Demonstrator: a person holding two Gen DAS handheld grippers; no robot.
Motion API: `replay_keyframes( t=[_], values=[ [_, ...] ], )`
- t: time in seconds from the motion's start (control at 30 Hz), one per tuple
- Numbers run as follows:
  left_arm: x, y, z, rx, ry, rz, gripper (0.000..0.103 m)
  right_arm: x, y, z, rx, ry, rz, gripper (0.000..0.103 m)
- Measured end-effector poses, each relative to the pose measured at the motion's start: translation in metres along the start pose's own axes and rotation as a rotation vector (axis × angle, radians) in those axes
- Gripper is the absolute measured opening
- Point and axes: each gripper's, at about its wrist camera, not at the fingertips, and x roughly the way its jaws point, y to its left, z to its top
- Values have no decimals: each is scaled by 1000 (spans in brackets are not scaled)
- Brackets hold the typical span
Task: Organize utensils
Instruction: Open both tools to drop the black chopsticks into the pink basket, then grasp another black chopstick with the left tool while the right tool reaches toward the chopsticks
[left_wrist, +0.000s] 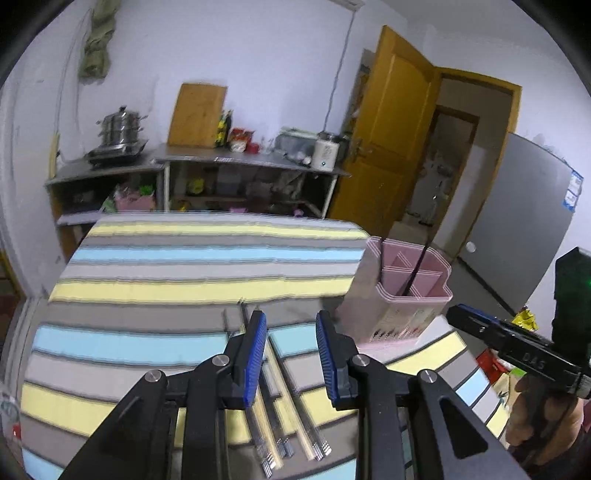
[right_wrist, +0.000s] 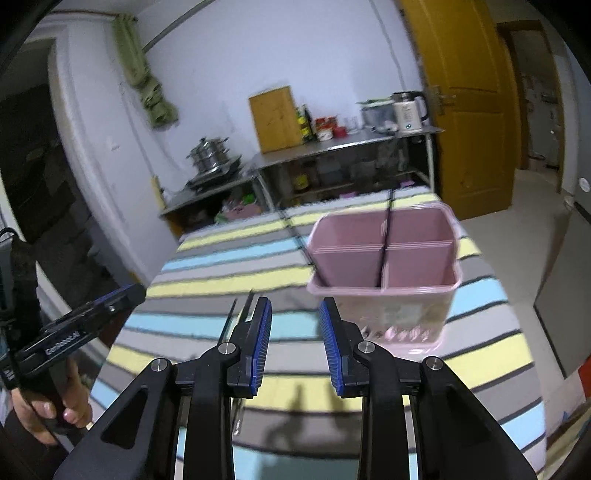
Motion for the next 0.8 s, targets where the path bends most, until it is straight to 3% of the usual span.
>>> replay_keyframes(
  t=[0.4,0.8],
  values=[
    [56,38,-58,-73,157,88,27,55,24,-42,-42,165,34,28],
    [119,51,-65,-70,242,138,27,86,23,-53,-47,231,35,28]
  ],
)
